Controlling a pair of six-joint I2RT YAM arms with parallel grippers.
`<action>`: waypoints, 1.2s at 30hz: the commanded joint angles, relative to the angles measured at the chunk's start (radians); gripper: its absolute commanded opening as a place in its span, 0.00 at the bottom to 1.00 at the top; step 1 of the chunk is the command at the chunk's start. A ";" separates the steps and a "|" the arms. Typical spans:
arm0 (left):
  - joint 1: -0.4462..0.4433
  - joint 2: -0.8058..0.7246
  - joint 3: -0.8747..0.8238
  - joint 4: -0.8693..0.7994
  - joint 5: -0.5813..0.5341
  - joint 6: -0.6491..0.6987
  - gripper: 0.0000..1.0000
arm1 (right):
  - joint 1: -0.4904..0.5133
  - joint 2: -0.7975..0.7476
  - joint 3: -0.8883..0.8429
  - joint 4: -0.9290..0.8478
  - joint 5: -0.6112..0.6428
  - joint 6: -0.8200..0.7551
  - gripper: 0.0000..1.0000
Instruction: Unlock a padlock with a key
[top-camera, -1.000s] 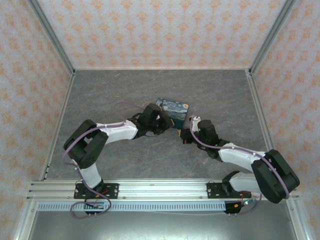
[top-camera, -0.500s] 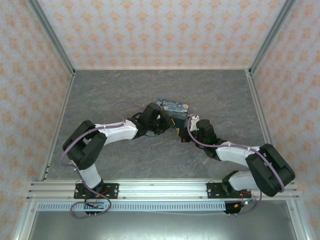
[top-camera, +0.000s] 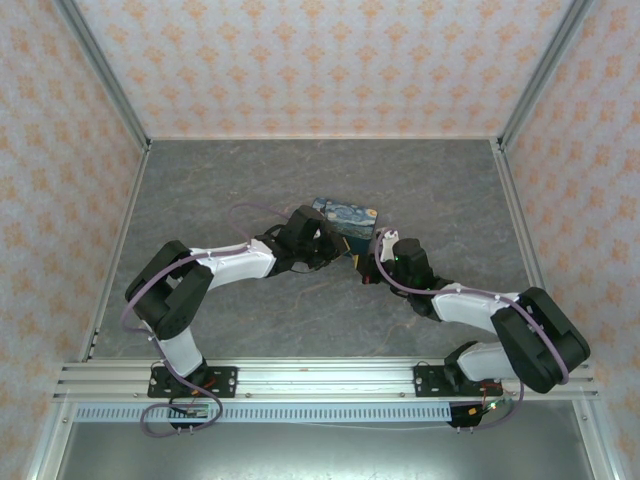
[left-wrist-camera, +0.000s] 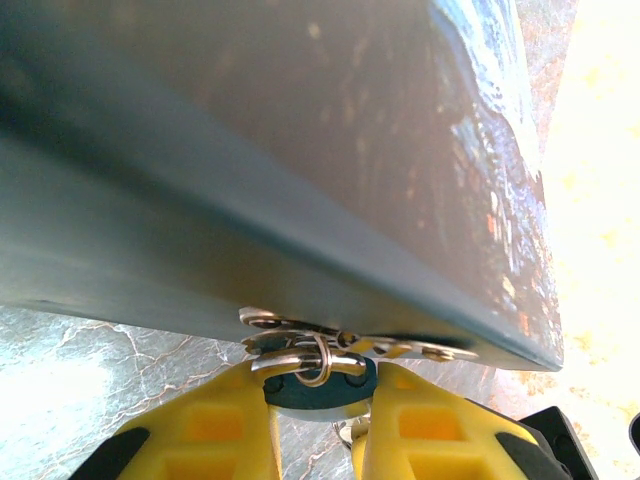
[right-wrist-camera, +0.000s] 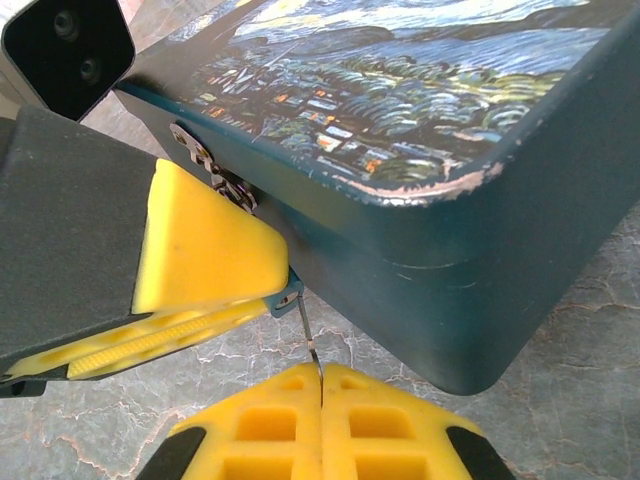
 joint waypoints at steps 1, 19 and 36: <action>-0.006 -0.031 0.034 0.000 0.012 -0.003 0.17 | 0.007 0.015 0.004 0.052 -0.004 0.009 0.00; -0.006 -0.020 0.036 -0.002 0.007 -0.006 0.17 | 0.007 0.015 -0.010 0.076 -0.020 0.022 0.00; -0.007 -0.015 0.035 -0.007 -0.001 -0.004 0.17 | 0.008 -0.002 -0.023 0.076 -0.026 0.023 0.00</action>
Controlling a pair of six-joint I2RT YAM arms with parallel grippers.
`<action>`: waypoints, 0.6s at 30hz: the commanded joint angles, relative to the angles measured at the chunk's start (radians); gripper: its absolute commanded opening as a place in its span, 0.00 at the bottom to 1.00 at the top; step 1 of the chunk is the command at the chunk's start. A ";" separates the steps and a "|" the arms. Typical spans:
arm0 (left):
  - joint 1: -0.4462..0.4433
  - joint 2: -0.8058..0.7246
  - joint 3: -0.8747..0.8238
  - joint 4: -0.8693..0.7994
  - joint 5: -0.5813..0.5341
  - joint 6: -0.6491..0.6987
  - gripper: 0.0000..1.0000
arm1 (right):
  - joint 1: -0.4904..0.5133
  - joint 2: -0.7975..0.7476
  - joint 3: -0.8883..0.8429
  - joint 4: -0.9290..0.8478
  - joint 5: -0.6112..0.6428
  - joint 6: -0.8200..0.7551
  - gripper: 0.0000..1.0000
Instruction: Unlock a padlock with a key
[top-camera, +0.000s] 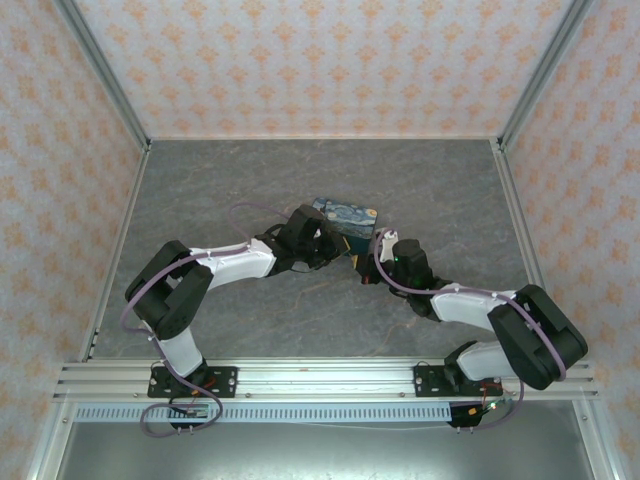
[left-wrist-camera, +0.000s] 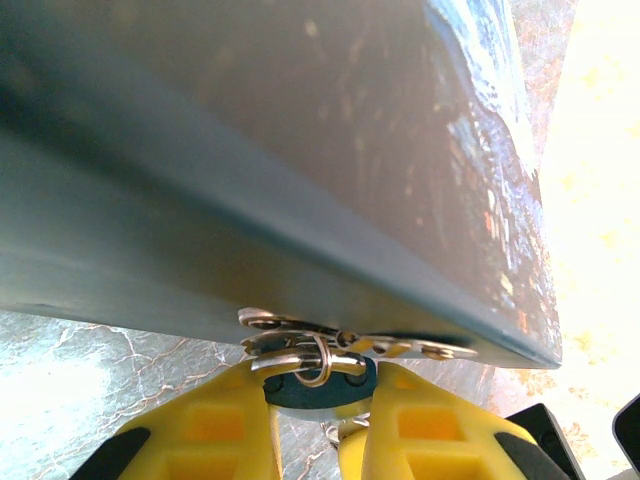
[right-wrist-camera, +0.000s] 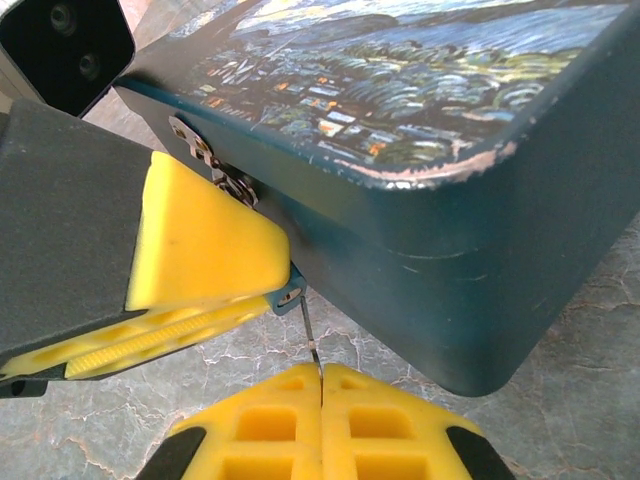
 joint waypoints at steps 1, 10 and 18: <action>-0.006 -0.014 0.028 -0.001 0.000 -0.004 0.17 | 0.007 -0.021 -0.013 0.037 -0.015 0.009 0.00; -0.006 -0.009 0.025 -0.001 0.001 -0.005 0.17 | 0.008 -0.028 -0.019 0.049 -0.016 0.015 0.00; -0.010 -0.008 0.026 0.002 0.009 -0.005 0.17 | 0.008 -0.026 -0.011 0.064 -0.011 0.011 0.00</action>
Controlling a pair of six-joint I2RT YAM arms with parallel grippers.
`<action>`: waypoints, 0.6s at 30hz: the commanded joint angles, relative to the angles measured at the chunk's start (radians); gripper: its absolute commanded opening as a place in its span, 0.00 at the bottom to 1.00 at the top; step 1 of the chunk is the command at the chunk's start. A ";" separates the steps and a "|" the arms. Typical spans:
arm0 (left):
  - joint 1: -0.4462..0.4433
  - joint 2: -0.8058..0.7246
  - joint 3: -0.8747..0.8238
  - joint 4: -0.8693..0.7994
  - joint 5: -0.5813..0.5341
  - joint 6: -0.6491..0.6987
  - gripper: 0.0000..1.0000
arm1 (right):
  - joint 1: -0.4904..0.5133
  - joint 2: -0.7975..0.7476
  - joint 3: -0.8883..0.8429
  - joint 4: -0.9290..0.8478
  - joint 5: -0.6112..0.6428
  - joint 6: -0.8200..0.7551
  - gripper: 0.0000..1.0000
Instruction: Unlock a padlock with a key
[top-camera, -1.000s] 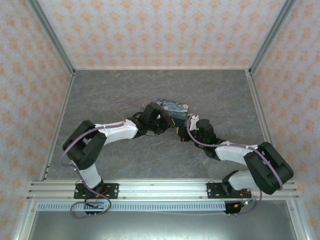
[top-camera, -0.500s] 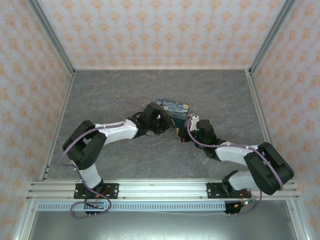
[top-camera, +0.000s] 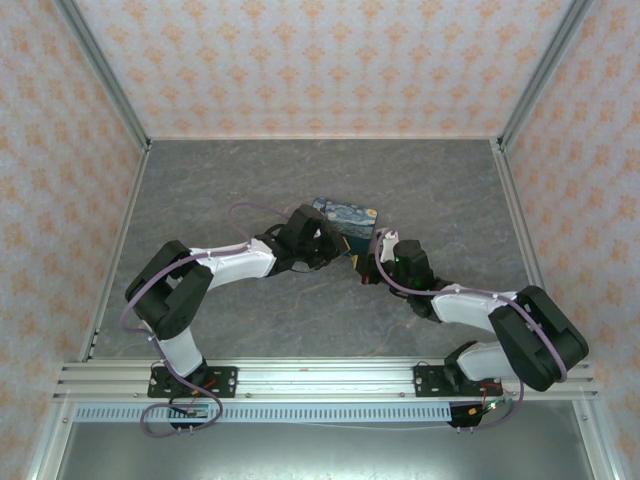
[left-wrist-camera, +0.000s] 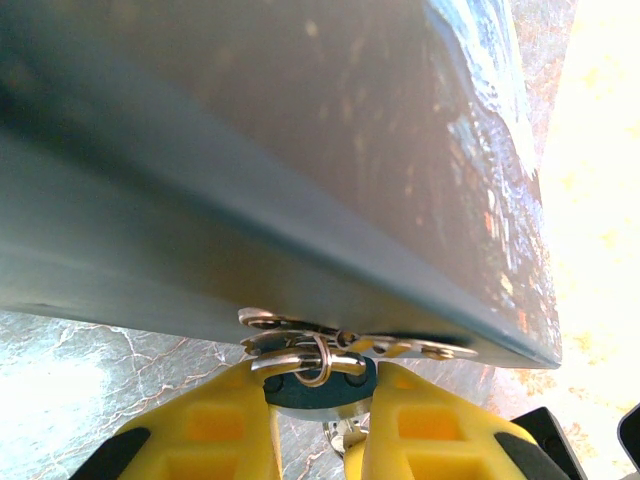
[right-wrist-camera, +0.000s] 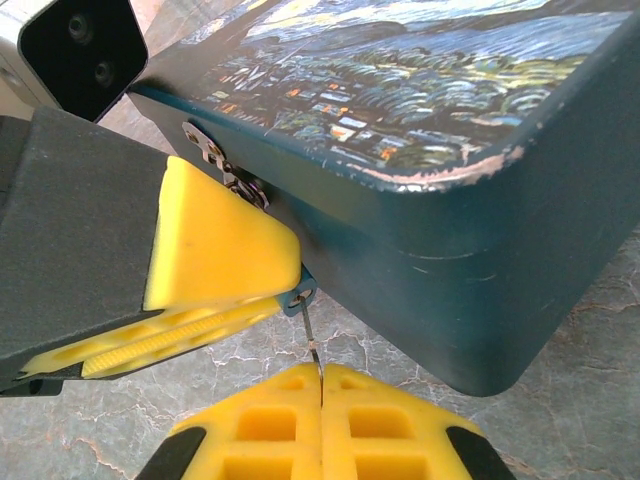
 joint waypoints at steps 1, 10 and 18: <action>-0.011 -0.007 0.026 0.001 0.010 -0.005 0.17 | 0.008 -0.019 -0.004 0.055 -0.003 0.000 0.00; -0.019 -0.020 0.032 0.002 0.026 -0.012 0.16 | 0.007 0.017 0.013 0.077 -0.001 -0.010 0.00; -0.027 -0.040 0.038 0.013 0.050 -0.033 0.16 | 0.007 0.050 0.030 0.121 0.002 -0.032 0.00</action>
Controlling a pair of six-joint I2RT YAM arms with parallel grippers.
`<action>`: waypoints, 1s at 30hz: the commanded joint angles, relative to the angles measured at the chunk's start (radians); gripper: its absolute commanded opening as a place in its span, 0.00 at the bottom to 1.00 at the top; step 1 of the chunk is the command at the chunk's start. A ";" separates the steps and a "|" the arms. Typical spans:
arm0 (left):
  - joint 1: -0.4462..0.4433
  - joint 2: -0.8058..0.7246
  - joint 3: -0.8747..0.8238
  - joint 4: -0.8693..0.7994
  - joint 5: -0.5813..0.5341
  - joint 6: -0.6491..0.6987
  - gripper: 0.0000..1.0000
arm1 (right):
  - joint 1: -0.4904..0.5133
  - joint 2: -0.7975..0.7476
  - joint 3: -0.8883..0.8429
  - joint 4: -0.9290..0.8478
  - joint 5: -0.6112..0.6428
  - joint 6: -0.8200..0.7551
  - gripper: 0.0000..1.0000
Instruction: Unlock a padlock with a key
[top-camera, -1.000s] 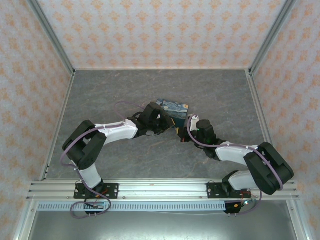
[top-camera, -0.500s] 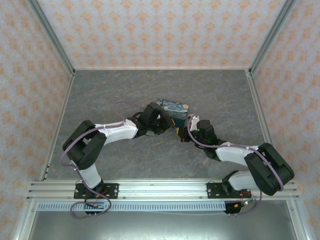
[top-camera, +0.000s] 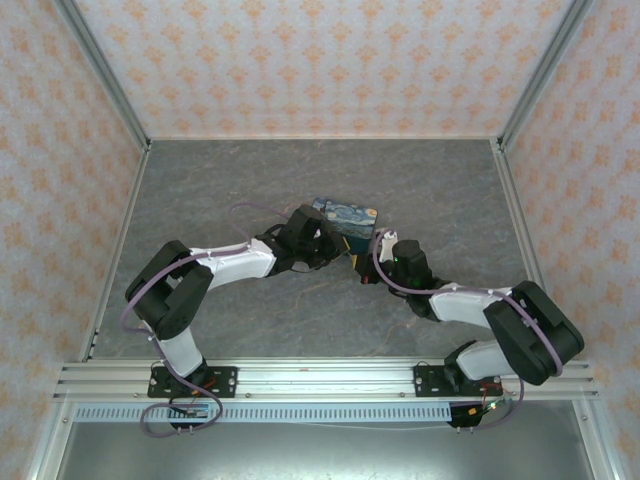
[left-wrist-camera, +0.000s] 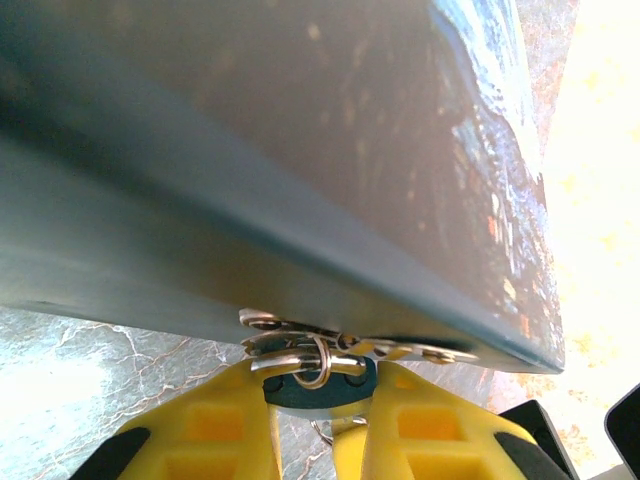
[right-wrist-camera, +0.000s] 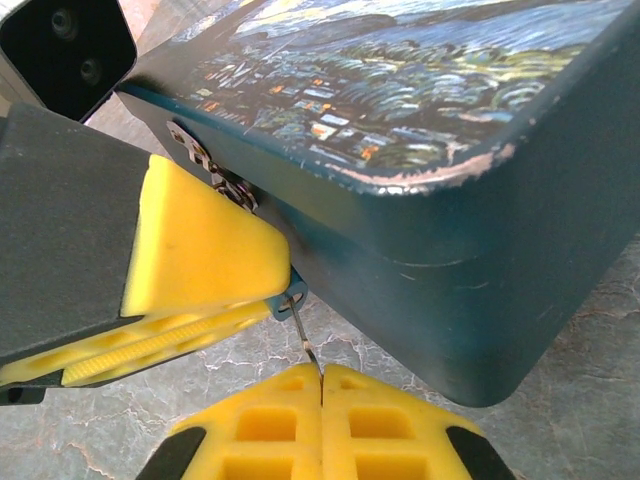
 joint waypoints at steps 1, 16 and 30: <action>-0.028 -0.041 0.041 0.010 0.051 -0.025 0.16 | 0.009 0.012 0.030 0.087 0.006 -0.028 0.00; -0.039 -0.055 0.042 -0.003 0.065 -0.040 0.16 | 0.008 0.036 0.062 0.138 0.016 -0.088 0.00; -0.044 -0.039 0.053 -0.017 0.074 -0.039 0.16 | 0.008 0.055 0.081 0.153 -0.027 -0.105 0.00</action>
